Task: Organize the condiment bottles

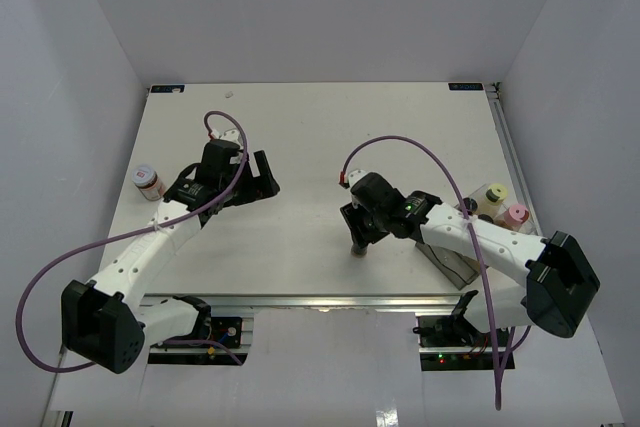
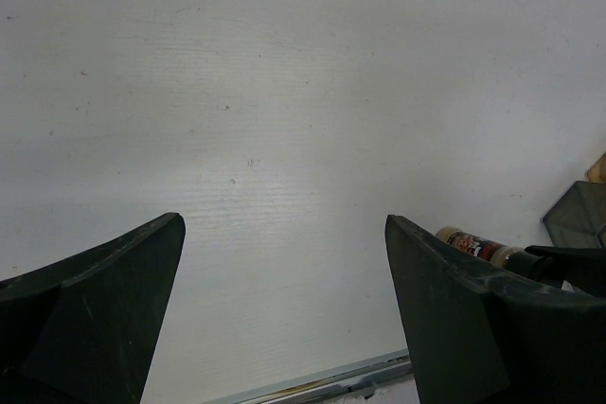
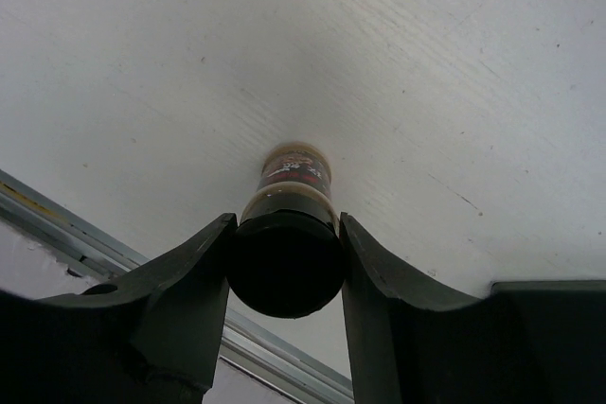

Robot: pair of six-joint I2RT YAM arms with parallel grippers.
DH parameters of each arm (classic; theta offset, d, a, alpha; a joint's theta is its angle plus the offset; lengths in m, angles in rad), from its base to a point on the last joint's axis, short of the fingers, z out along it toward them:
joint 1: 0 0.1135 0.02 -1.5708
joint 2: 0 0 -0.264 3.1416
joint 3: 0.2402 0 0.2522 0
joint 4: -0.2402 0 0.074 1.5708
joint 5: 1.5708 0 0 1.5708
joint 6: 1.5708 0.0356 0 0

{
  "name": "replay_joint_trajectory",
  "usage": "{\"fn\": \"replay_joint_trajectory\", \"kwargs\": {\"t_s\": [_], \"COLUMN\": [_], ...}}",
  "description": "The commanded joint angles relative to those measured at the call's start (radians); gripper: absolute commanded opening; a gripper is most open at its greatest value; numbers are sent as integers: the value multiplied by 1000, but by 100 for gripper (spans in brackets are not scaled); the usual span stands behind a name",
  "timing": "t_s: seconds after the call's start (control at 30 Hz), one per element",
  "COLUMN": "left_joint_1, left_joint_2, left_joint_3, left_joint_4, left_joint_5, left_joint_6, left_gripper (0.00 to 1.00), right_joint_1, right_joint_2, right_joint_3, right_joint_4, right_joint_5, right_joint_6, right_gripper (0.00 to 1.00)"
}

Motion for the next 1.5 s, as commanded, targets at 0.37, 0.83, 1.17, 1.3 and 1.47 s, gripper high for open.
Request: {"fn": "replay_joint_trajectory", "kwargs": {"t_s": [0.37,0.83,1.17,1.3,1.47], "left_joint_1": [5,5,5,3,2], "left_joint_2": [-81,-33,-11,14,36], "left_joint_3": [0,121,145,152,163], "left_joint_4": [-4,-49,-63,-60,-65], "left_joint_5": [22,69,65,70,79], "left_joint_6": [0,13,-6,-14,-13], "left_gripper": [98,98,98,98,98], "right_joint_1": [-29,-443,-761,-878,-946], "right_joint_2": [26,-127,-248,-299,-366], "right_joint_3": [439,534,412,307,203], "right_joint_4": [-340,-605,-626,-567,-516], "right_joint_5": [420,603,569,529,515], "right_joint_6": [111,595,583,534,513], "right_gripper": [8,8,8,8,8]}}
